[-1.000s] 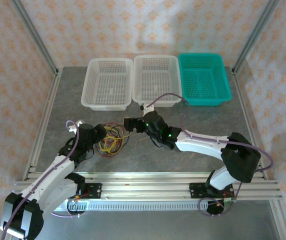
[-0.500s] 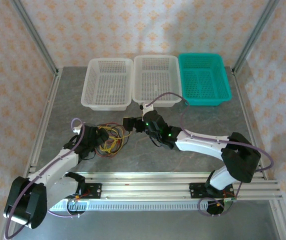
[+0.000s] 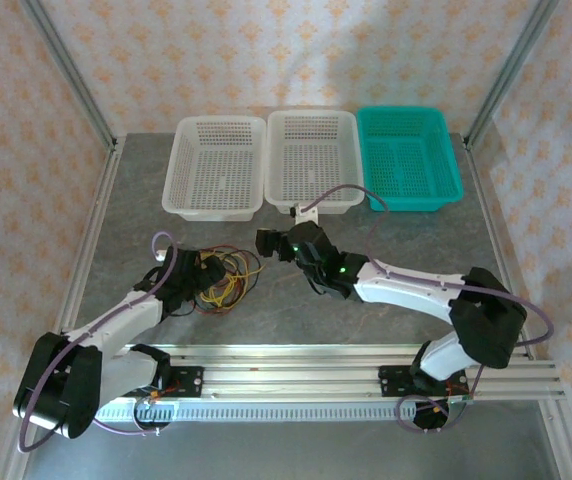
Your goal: Untangle the cables
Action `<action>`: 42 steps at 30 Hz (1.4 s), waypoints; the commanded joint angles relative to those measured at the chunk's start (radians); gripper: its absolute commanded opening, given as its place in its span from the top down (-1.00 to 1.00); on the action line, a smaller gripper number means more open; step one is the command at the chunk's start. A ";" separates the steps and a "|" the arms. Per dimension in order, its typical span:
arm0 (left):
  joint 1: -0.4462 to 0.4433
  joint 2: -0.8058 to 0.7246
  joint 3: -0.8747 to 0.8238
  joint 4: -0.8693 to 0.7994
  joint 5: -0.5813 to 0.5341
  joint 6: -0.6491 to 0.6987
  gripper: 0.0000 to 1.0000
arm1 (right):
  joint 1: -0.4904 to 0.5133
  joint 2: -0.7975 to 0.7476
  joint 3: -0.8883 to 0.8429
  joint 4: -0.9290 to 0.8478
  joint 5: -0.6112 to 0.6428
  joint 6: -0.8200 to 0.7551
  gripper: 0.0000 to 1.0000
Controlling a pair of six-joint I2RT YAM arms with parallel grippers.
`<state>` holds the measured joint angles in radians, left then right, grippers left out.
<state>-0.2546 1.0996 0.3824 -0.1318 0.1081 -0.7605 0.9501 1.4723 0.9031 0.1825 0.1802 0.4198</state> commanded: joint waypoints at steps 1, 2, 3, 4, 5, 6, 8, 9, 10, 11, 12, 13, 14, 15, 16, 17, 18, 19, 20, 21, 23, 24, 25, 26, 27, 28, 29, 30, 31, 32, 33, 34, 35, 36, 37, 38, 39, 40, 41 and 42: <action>-0.006 0.017 -0.013 0.050 0.032 0.034 -0.98 | -0.008 -0.049 -0.008 -0.046 0.110 0.049 -0.98; -0.014 0.026 -0.009 0.060 0.045 0.039 -0.98 | -0.009 -0.054 -0.012 -0.062 0.134 0.066 -0.98; -0.022 0.034 -0.006 0.067 0.053 0.041 -0.98 | -0.013 -0.060 -0.016 -0.078 0.155 0.085 -0.98; -0.039 0.045 0.001 0.077 0.062 0.043 -0.99 | -0.020 -0.067 -0.023 -0.095 0.176 0.108 -0.98; -0.060 0.057 0.008 0.088 0.066 0.043 -0.99 | -0.028 -0.078 -0.035 -0.107 0.188 0.129 -0.98; -0.079 0.067 0.013 0.101 0.069 0.043 -0.98 | -0.039 -0.087 -0.046 -0.114 0.194 0.149 -0.98; -0.122 0.101 0.029 0.133 0.082 0.040 -0.98 | -0.066 -0.116 -0.076 -0.131 0.201 0.191 -0.98; -0.141 0.120 0.037 0.149 0.090 0.038 -0.98 | -0.077 -0.130 -0.093 -0.136 0.203 0.206 -0.98; -0.163 0.144 0.048 0.167 0.099 0.037 -0.99 | -0.088 -0.149 -0.112 -0.137 0.205 0.217 -0.98; -0.184 0.168 0.062 0.183 0.103 0.035 -0.99 | -0.098 -0.166 -0.131 -0.139 0.209 0.226 -0.98; -0.202 0.187 0.076 0.197 0.106 0.034 -0.99 | -0.105 -0.181 -0.144 -0.142 0.214 0.230 -0.98; -0.222 0.213 0.096 0.209 0.108 0.032 -0.98 | -0.110 -0.197 -0.158 -0.149 0.220 0.234 -0.97; -0.242 0.239 0.119 0.221 0.110 0.029 -0.99 | -0.115 -0.210 -0.168 -0.159 0.229 0.238 -0.98; -0.258 0.261 0.138 0.234 0.118 0.026 -0.98 | -0.120 -0.223 -0.178 -0.170 0.237 0.241 -0.97; -0.275 0.287 0.159 0.249 0.129 0.022 -0.98 | -0.124 -0.236 -0.187 -0.181 0.245 0.246 -0.97; -0.293 0.311 0.180 0.264 0.137 0.017 -0.99 | -0.127 -0.248 -0.195 -0.190 0.251 0.251 -0.96; -0.307 0.331 0.196 0.274 0.144 0.014 -0.98 | -0.128 -0.258 -0.203 -0.198 0.258 0.255 -0.96; -0.326 0.353 0.215 0.285 0.148 0.011 -0.98 | -0.129 -0.271 -0.212 -0.207 0.263 0.259 -0.95; -0.342 0.372 0.234 0.290 0.152 0.010 -0.99 | -0.131 -0.282 -0.221 -0.215 0.269 0.263 -0.95; -0.354 0.388 0.250 0.291 0.151 0.010 -0.98 | -0.132 -0.287 -0.228 -0.219 0.275 0.268 -0.95; -0.379 0.417 0.278 0.301 0.156 0.008 -0.99 | -0.132 -0.288 -0.243 -0.234 0.286 0.279 -0.94; -0.388 0.427 0.286 0.309 0.160 0.004 -0.98 | -0.134 -0.317 -0.250 -0.240 0.290 0.284 -0.94; -0.399 0.436 0.294 0.324 0.170 -0.002 -0.98 | -0.135 -0.323 -0.256 -0.246 0.298 0.290 -0.94; -0.408 0.443 0.304 0.337 0.183 -0.008 -0.98 | -0.135 -0.329 -0.264 -0.250 0.302 0.295 -0.93; -0.416 0.450 0.313 0.347 0.191 -0.012 -0.99 | -0.136 -0.335 -0.268 -0.256 0.308 0.300 -0.93; -0.428 0.457 0.324 0.357 0.199 -0.016 -0.99 | -0.137 -0.339 -0.274 -0.265 0.313 0.304 -0.92; -0.439 0.464 0.336 0.367 0.208 -0.016 -0.98 | -0.138 -0.342 -0.279 -0.273 0.319 0.309 -0.91; -0.446 0.471 0.346 0.372 0.212 -0.016 -0.99 | -0.139 -0.346 -0.280 -0.287 0.325 0.315 -0.91; -0.452 0.478 0.356 0.373 0.214 -0.016 -0.98 | -0.143 -0.348 -0.282 -0.304 0.333 0.322 -0.89; -0.455 0.483 0.362 0.373 0.212 -0.016 -0.99 | -0.143 -0.349 -0.284 -0.320 0.340 0.328 -0.88; -0.456 0.487 0.366 0.374 0.210 -0.018 -0.98 | -0.146 -0.353 -0.282 -0.340 0.348 0.335 -0.86; -0.456 0.488 0.367 0.376 0.203 -0.019 -0.98 | -0.149 -0.357 -0.281 -0.363 0.356 0.346 -0.84; -0.456 0.486 0.367 0.376 0.197 -0.019 -0.99 | -0.151 -0.362 -0.278 -0.388 0.361 0.354 -0.81; -0.456 0.485 0.367 0.379 0.194 -0.020 -0.98 | -0.154 -0.365 -0.276 -0.408 0.362 0.359 -0.79; -0.456 0.479 0.368 0.384 0.194 -0.022 -0.99 | -0.159 -0.370 -0.275 -0.426 0.358 0.361 -0.77; -0.456 0.475 0.366 0.388 0.194 -0.022 -0.98 | -0.164 -0.373 -0.274 -0.439 0.347 0.362 -0.75; -0.456 0.466 0.363 0.396 0.195 -0.022 -0.99 | -0.171 -0.376 -0.272 -0.455 0.328 0.361 -0.71; -0.456 0.454 0.355 0.409 0.194 -0.020 -0.99 | -0.176 -0.376 -0.270 -0.472 0.307 0.360 -0.67; -0.456 0.444 0.347 0.419 0.191 -0.019 -0.98 | -0.176 -0.380 -0.269 -0.478 0.288 0.351 -0.61; -0.456 0.429 0.338 0.421 0.184 -0.016 -0.98 | -0.175 -0.380 -0.271 -0.474 0.261 0.331 -0.54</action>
<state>-0.7071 1.5757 0.7280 0.2317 0.2996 -0.7696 0.7780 1.1110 0.6300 -0.2230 0.4629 0.7547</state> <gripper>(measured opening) 0.993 0.786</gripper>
